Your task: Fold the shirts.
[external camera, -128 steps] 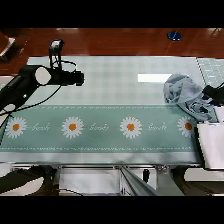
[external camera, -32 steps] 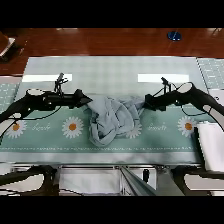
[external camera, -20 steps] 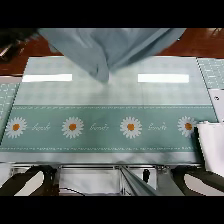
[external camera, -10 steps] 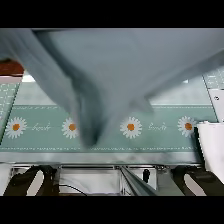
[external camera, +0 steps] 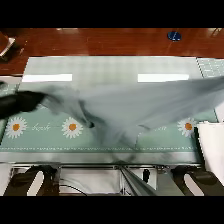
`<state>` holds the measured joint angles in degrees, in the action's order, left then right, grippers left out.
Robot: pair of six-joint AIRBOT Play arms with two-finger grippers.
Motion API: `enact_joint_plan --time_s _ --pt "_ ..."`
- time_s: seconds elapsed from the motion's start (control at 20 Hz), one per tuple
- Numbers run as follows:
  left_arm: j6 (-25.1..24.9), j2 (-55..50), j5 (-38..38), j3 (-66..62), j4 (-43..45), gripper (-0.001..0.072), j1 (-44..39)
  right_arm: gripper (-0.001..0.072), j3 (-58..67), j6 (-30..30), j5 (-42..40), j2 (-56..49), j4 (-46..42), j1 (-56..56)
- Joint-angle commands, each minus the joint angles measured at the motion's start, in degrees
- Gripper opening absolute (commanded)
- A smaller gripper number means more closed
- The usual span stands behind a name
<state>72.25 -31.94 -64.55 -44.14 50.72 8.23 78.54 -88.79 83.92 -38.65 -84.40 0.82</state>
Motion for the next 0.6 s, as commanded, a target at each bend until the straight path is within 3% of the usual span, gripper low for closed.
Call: enact_joint_plan --time_s 0.0,0.25,0.4,0.55 --pt "-1.9 -4.5 11.2 13.3 -3.9 0.002 -5.2 0.0017 -15.6 -1.0 -8.9 -2.8 1.1 0.0" --pt "-1.9 -22.5 24.2 7.3 -5.0 0.002 -8.6 0.0017 -18.3 -2.7 -19.7 -20.2 -2.2 -0.1" --pt "-1.9 -34.9 23.2 -2.1 -5.1 0.002 -8.6 0.0018 -18.3 -6.7 -23.9 -30.7 -5.4 -1.0" --pt "-1.9 -44.0 17.0 -10.3 -8.6 0.0023 -8.6 0.0018 -18.3 -9.6 -25.3 -38.2 -3.7 -5.9"
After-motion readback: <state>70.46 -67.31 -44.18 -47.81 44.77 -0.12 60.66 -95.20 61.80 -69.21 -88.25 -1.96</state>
